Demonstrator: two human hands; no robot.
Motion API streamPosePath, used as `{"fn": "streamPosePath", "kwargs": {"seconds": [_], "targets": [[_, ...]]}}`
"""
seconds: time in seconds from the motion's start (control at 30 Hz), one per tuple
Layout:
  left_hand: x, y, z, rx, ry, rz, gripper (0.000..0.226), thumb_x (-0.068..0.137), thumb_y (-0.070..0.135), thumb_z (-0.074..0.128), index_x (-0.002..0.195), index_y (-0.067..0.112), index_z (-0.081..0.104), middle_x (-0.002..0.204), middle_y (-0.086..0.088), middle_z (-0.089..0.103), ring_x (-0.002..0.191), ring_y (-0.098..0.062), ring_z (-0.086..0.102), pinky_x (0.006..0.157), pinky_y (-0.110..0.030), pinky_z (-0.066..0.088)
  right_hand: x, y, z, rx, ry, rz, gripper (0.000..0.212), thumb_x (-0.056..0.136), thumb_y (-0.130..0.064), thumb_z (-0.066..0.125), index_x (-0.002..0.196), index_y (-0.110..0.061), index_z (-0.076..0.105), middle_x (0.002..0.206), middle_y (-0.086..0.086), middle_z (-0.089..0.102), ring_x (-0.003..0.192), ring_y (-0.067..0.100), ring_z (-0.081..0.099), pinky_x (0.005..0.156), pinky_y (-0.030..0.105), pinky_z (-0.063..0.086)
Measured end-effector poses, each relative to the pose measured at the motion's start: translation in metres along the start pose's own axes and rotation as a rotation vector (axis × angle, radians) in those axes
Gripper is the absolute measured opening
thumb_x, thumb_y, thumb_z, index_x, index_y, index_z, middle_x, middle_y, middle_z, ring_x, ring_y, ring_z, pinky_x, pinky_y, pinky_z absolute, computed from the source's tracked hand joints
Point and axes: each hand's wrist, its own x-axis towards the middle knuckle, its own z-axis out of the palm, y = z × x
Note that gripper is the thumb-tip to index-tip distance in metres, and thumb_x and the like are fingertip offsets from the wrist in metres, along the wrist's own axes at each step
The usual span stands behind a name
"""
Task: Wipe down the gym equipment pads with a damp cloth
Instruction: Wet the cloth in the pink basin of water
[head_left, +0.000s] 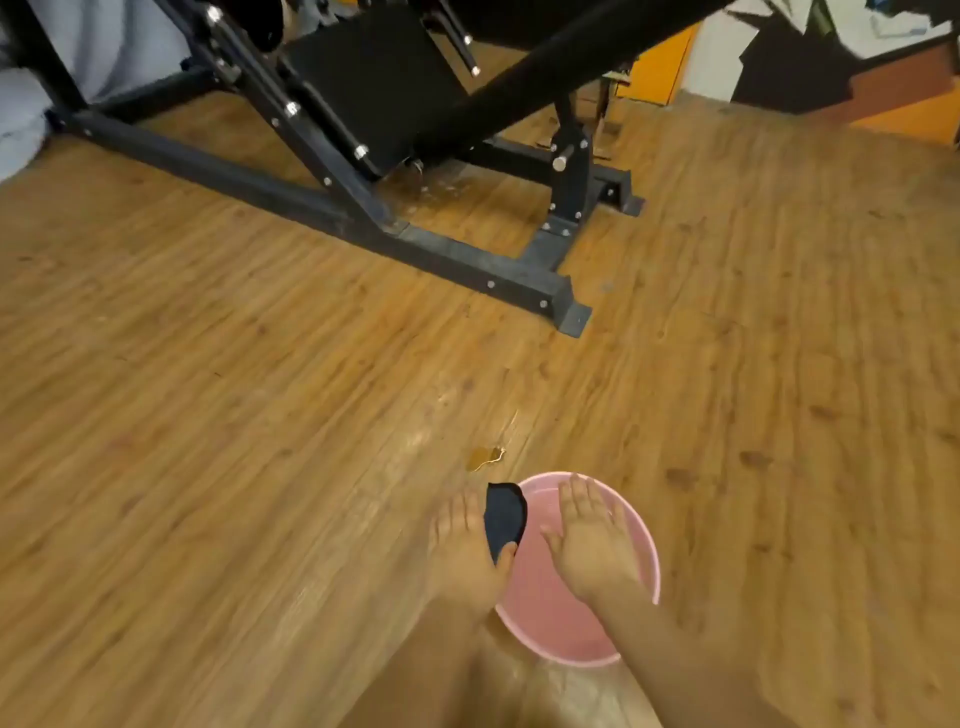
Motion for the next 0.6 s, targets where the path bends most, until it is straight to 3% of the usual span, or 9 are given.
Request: {"fn": "streamPosePath", "kwargs": {"seconds": [0.03,0.07,0.13,0.17,0.27,0.37,0.47,0.5,0.6], "targets": [[0.006,-0.005,0.016,-0.044,-0.119,-0.017,0.091,0.082,0.059,0.025,0.152,0.004,0.008,0.159,-0.01,0.012,0.146,-0.026,0.018,0.117,-0.037,0.018,0.012,0.005,0.015,-0.03,0.037,-0.002,0.063,0.1,-0.044,0.017,0.148,-0.011,-0.006,0.157,0.005,-0.01,0.144,0.018,-0.009,0.118,0.039,-0.003],[0.011,-0.004,0.027,-0.044,-0.154,-0.023,0.087,0.086,0.056,0.028,0.152,0.006,0.002,0.159,-0.011,0.01,0.146,-0.026,0.017,0.118,-0.036,0.017,0.023,0.009,0.027,-0.016,0.045,0.018,0.064,0.099,-0.047,0.014,0.148,-0.011,-0.007,0.157,0.004,-0.01,0.144,0.017,-0.01,0.117,0.039,-0.004],[0.028,-0.01,0.052,-0.028,-0.08,-0.041,0.073,0.094,0.044,0.033,0.15,0.002,0.012,0.146,-0.019,0.04,0.131,-0.03,0.046,0.107,-0.037,0.039,0.046,0.02,0.044,-0.048,0.081,0.019,0.071,0.093,-0.056,0.001,0.148,-0.012,-0.007,0.157,0.003,-0.01,0.143,0.017,-0.012,0.114,0.037,-0.008],[0.032,-0.008,0.058,-0.039,-0.152,-0.089,0.064,0.099,0.036,0.033,0.15,0.001,0.017,0.138,-0.016,0.051,0.122,-0.029,0.054,0.099,-0.036,0.045,0.054,0.024,0.051,-0.068,0.105,0.013,0.076,0.087,-0.059,-0.006,0.148,-0.012,-0.006,0.157,0.003,-0.01,0.143,0.017,-0.012,0.113,0.036,-0.01],[0.03,-0.001,0.048,-0.016,-0.375,-0.065,0.04,0.101,0.02,0.037,0.139,0.006,0.043,0.129,-0.013,0.056,0.116,-0.03,0.055,0.093,-0.032,0.044,0.052,0.029,0.051,-0.08,0.089,0.023,0.076,0.09,-0.061,-0.005,0.148,-0.013,-0.006,0.157,0.003,-0.01,0.144,0.017,-0.012,0.114,0.036,-0.009],[0.027,0.007,0.008,0.064,-0.408,-0.094,0.05,0.095,0.005,0.039,0.145,0.004,0.032,0.128,-0.016,0.056,0.112,-0.032,0.058,0.093,-0.038,0.048,0.032,0.021,0.023,-0.067,0.063,0.032,0.103,0.066,-0.065,-0.037,0.148,-0.012,-0.006,0.157,0.003,-0.01,0.144,0.019,-0.011,0.112,0.035,-0.01],[0.021,0.028,-0.054,0.169,-0.46,-0.021,0.065,0.093,-0.002,0.033,0.152,0.007,0.007,0.136,-0.015,0.051,0.113,-0.028,0.058,0.088,-0.035,0.047,0.003,0.009,-0.028,-0.027,0.041,0.023,0.064,0.096,-0.046,0.004,0.149,-0.011,-0.002,0.156,0.004,-0.011,0.144,0.021,-0.01,0.114,0.038,-0.008],[0.019,0.039,-0.083,0.186,-0.464,0.008,0.066,0.094,-0.002,0.032,0.152,0.007,0.003,0.144,-0.016,0.042,0.119,-0.028,0.054,0.091,-0.034,0.045,-0.01,0.004,-0.05,-0.016,0.078,0.01,0.059,0.099,-0.04,0.016,0.149,-0.009,0.002,0.156,0.004,-0.008,0.144,0.023,-0.006,0.114,0.039,-0.005],[0.009,0.072,-0.176,0.261,-0.423,0.118,0.067,0.094,-0.004,0.029,0.152,0.006,-0.004,0.159,-0.014,0.009,0.14,-0.028,0.028,0.106,-0.034,0.037,-0.052,-0.015,-0.133,-0.028,0.119,-0.008,0.057,0.1,-0.033,0.024,0.148,-0.008,0.006,0.155,0.006,-0.003,0.144,0.025,-0.002,0.112,0.039,-0.005]]}}
